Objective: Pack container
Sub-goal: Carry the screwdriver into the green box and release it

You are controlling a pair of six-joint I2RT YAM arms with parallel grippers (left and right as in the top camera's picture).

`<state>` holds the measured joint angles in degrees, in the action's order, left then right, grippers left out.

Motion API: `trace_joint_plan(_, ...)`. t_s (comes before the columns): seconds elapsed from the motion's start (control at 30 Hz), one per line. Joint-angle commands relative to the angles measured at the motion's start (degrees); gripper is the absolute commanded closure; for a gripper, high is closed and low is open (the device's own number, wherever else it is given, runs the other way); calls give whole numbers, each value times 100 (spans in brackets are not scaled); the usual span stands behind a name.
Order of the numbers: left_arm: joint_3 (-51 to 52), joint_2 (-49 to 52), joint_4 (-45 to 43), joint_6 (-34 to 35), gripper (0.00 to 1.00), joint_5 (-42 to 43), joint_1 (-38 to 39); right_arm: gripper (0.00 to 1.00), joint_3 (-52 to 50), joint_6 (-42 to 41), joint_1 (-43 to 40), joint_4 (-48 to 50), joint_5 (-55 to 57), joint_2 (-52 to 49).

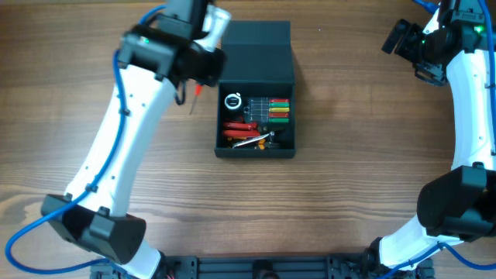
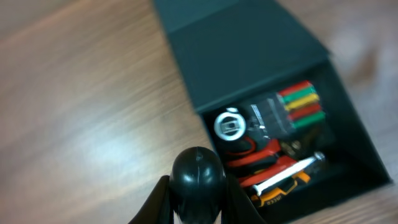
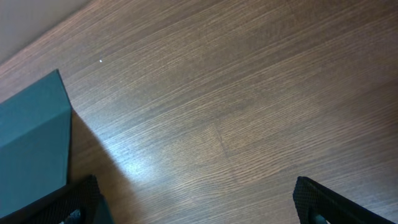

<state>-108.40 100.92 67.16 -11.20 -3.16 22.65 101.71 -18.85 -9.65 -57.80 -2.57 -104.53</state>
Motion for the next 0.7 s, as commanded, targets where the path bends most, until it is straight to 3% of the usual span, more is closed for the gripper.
trace_joint_plan(0.0, 50, 280, -31, -1556, 96, -55, 796, 0, -17, -72, 2, 17, -46, -92)
trace_joint_plan(0.13, 50, 699, -28, -3014, 96, -11, 1447, 0, -17, -70, 4, 17, -46, -92)
trace_joint_plan(0.27, 50, 1272, 4, -3847, 96, 223, 1604, 0, -17, -72, 2, 17, -46, -92)
trace_joint_plan(0.47, 50, 2013, 79, -4719, 96, 227, 1602, 0, -17, -72, 4, 17, -46, -92)
trace_joint_plan(0.67, 50, 2385, 52, -4865, 96, 424, 1602, 0, -17, -72, 4, 17, -48, -92)
